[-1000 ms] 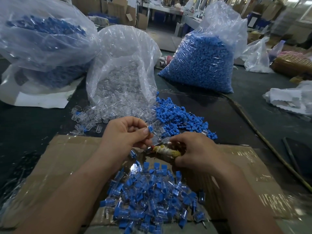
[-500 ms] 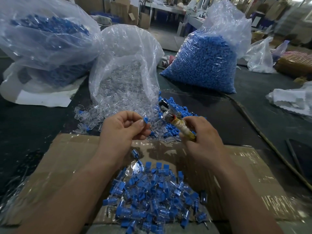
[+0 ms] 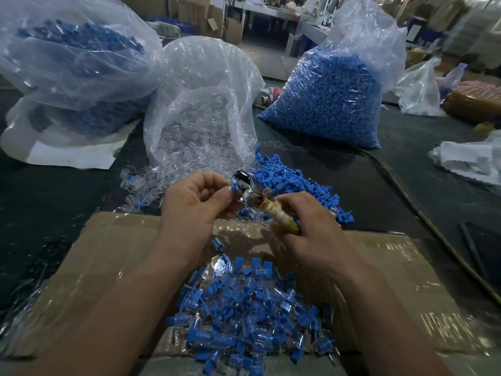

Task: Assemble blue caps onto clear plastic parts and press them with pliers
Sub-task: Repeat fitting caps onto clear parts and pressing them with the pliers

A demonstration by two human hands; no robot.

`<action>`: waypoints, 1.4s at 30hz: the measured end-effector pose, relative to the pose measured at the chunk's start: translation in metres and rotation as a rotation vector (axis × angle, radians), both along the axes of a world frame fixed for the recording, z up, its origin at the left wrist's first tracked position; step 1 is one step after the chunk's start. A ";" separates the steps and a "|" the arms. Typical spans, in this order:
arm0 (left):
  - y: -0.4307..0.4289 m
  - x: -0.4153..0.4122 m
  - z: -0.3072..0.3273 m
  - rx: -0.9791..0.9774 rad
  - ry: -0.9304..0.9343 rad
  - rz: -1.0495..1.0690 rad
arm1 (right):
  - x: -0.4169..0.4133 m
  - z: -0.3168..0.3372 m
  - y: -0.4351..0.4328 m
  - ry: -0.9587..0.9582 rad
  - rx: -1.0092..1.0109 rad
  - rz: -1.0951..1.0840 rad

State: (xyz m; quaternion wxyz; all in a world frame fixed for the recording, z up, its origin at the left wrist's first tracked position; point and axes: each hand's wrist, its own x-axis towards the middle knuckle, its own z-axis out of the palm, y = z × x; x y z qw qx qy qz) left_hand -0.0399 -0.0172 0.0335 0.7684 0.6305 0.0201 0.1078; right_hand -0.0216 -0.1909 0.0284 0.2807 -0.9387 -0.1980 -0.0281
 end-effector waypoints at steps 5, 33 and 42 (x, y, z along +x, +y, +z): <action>-0.001 -0.001 -0.001 0.014 -0.015 -0.003 | -0.001 0.000 0.000 0.041 -0.007 0.013; -0.001 -0.001 -0.008 0.188 -0.065 0.062 | -0.005 0.000 0.006 0.001 -0.045 -0.041; 0.003 0.001 -0.005 0.120 -0.016 0.087 | 0.003 -0.001 -0.005 0.028 -0.056 -0.047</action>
